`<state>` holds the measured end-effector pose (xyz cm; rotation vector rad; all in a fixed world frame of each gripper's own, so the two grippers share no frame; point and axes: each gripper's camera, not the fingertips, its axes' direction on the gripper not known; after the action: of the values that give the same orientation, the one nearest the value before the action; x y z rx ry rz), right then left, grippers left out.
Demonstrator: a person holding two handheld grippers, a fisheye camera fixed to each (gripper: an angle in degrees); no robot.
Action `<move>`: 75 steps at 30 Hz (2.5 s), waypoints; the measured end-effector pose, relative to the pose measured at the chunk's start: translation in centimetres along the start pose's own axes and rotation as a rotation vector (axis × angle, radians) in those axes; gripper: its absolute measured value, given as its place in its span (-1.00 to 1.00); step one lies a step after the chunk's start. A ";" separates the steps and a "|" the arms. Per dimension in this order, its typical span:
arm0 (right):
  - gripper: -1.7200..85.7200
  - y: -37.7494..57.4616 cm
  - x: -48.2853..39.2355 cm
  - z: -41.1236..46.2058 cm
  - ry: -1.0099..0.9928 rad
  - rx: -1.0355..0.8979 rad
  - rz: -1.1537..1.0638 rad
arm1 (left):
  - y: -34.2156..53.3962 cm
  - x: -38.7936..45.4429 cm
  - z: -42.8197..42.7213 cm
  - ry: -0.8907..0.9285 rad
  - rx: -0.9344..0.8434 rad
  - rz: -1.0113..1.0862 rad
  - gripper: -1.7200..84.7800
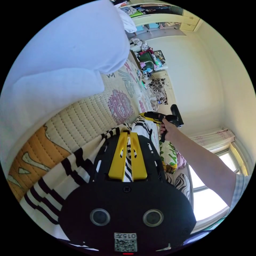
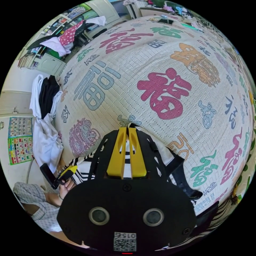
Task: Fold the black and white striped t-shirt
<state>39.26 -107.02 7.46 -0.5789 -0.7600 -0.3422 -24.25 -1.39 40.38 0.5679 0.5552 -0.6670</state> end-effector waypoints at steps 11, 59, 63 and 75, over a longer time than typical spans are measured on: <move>-0.82 6.8 0.4 -5.5 -0.047 0.155 -0.040 | -0.2 0.4 0.2 0.107 -0.132 0.028 -0.80; -0.95 37.4 4.5 -10.6 -0.268 0.433 0.296 | 2.0 16.4 13.1 -0.041 -0.555 0.669 -0.86; -0.84 42.1 7.5 -13.9 -0.146 0.519 0.330 | -0.5 23.4 16.6 0.002 -0.537 0.966 -0.72; -0.71 42.8 13.8 -13.1 -0.059 0.399 0.369 | -0.4 32.0 36.5 -0.229 -0.762 1.364 -0.66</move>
<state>76.70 -82.19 -5.78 -0.3413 -0.7363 0.1677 6.98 -38.09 45.93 0.0482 0.0823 0.7604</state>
